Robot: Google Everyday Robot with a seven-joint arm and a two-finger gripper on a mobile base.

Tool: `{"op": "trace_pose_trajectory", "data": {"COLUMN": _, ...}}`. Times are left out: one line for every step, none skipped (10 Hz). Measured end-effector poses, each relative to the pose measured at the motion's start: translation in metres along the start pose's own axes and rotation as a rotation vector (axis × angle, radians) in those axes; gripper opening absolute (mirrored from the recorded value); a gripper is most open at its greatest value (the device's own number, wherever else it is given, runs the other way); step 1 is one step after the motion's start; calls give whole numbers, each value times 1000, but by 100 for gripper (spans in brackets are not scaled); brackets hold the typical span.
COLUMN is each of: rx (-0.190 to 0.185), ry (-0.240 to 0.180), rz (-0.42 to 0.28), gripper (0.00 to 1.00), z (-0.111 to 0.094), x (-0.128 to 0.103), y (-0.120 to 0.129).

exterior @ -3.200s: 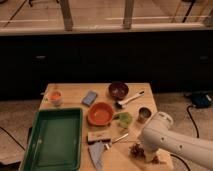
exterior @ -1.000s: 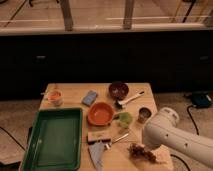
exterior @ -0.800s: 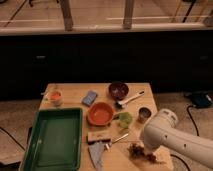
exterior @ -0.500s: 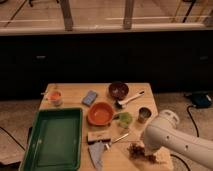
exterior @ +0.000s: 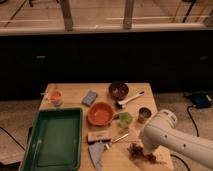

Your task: Place grapes in red bowl

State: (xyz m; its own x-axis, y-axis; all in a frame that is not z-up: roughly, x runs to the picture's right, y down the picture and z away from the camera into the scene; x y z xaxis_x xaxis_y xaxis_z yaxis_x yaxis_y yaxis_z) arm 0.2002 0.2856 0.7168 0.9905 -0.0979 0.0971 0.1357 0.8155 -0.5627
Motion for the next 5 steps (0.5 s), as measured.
{"op": "trace_pose_trajectory", "data": {"rx": -1, "ry": -6, "rz": 1, "gripper": 53, "z": 3, "x": -2, "y": -2}}
{"op": "trace_pose_trajectory", "data": {"rx": 1, "ry": -7, "rz": 4, "gripper": 53, "z": 4, "x": -2, "y": -3}}
{"op": "trace_pose_trajectory", "data": {"rx": 3, "ry": -5, "rz": 7, "gripper": 53, "z": 4, "x": -2, "y": -3}}
{"op": "trace_pose_trajectory", "data": {"rx": 6, "ry": -5, "rz": 13, "gripper": 53, "z": 4, "x": -2, "y": -3}}
{"op": "trace_pose_trajectory", "data": {"rx": 5, "ry": -7, "rz": 17, "gripper": 53, "z": 4, "x": -3, "y": -3}}
